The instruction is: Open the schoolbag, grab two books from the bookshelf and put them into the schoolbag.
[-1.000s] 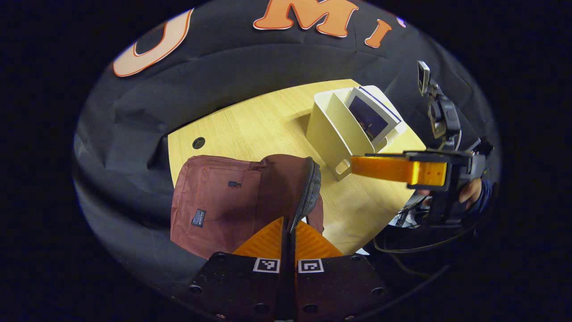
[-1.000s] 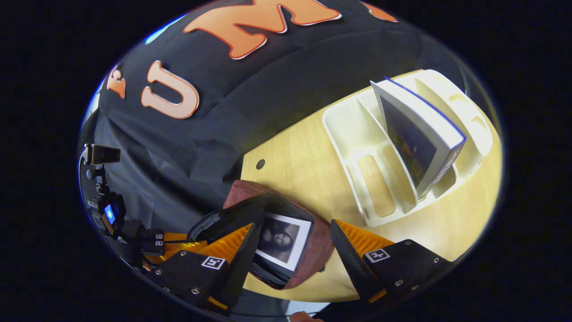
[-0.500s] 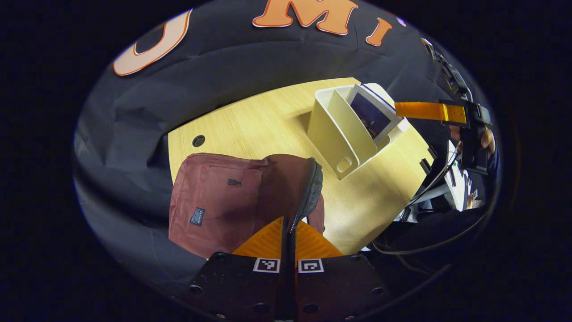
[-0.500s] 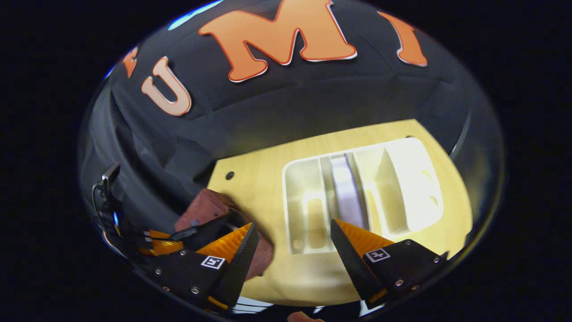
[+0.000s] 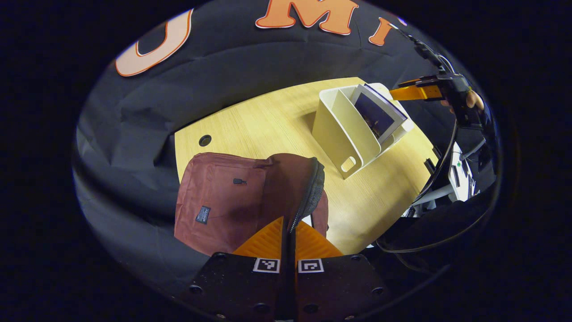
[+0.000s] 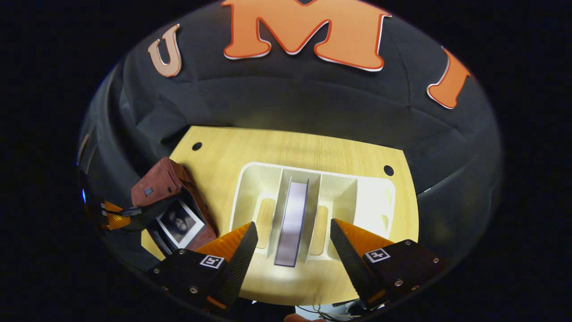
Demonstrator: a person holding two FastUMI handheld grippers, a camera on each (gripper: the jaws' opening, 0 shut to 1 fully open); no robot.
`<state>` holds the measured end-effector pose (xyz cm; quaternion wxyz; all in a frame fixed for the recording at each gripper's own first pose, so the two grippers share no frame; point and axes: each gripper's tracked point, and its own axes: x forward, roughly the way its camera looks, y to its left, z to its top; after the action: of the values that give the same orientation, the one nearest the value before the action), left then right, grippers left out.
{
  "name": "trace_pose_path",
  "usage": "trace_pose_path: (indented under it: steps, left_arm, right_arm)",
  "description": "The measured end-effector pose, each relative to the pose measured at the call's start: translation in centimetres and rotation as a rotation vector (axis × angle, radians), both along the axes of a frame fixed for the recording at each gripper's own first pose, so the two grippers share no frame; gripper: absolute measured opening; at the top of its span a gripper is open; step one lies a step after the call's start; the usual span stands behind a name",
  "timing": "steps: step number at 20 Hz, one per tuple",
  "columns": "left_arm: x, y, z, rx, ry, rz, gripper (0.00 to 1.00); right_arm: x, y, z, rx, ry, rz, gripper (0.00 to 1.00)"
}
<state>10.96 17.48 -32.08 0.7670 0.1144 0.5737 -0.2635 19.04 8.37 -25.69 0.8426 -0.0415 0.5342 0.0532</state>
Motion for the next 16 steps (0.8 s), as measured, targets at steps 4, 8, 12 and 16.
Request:
trace_pose_path:
  steps: [4,8,12,16]
  left_arm:
    - [-0.3,0.2,-0.1,0.018,0.025,0.024,0.01]
    - [-0.4,0.1,-0.3,-0.001,0.05,0.064,0.01]
    - [-0.4,0.2,0.0,-0.01,0.095,0.098,0.01]
    - [0.3,0.3,0.3,-0.009,0.115,0.082,0.01]
  right_arm:
    - [0.9,-0.1,-4.4,-0.021,0.116,0.029,0.98]
    - [1.3,0.2,-6.8,0.001,0.219,0.045,0.95]
    - [1.6,0.4,-7.9,0.025,0.268,0.062,0.91]
    - [1.4,0.5,-9.9,-0.029,0.312,0.065,0.82]
